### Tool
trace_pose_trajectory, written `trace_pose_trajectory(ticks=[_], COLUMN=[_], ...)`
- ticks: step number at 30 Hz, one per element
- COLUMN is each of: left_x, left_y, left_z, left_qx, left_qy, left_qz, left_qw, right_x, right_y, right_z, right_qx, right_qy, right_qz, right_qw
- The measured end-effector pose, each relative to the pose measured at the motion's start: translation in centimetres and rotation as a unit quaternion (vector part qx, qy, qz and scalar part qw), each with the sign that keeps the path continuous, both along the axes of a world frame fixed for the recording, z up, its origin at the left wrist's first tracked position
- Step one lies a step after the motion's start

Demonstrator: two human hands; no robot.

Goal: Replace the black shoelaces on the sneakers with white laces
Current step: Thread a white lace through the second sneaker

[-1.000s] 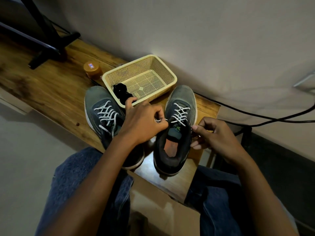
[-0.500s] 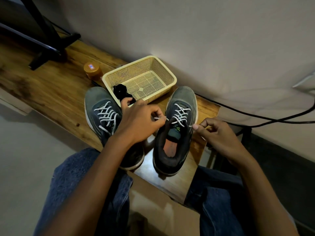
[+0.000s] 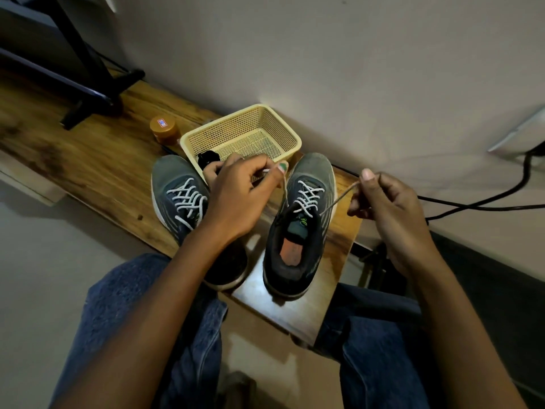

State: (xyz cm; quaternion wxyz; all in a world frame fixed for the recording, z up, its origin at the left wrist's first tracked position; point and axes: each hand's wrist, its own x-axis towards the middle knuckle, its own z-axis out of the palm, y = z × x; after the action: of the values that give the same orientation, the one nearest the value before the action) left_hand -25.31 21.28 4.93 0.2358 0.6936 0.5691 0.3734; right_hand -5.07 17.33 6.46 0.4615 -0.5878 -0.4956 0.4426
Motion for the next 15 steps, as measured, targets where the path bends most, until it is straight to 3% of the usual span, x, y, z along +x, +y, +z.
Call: trace_pose_trajectory(ticks=[9,15], left_x=[1.7,2.9], left_y=[-1.1,-2.1], left_z=[1.6,2.3], left_qx=[0.019,-0.059], left_qy=[-0.164,-0.332], left_qz=[-0.068,-0.087], left_qw=[0.984,0.937], right_x=[-3.0,-4.0], right_y=[-1.0,-1.0], right_z=[2.4,3.0], right_qx=[0.055,0.118], right_qy=[0.044,-0.002], right_qz=[0.038,-0.016], right_qw=[0.997,0.993])
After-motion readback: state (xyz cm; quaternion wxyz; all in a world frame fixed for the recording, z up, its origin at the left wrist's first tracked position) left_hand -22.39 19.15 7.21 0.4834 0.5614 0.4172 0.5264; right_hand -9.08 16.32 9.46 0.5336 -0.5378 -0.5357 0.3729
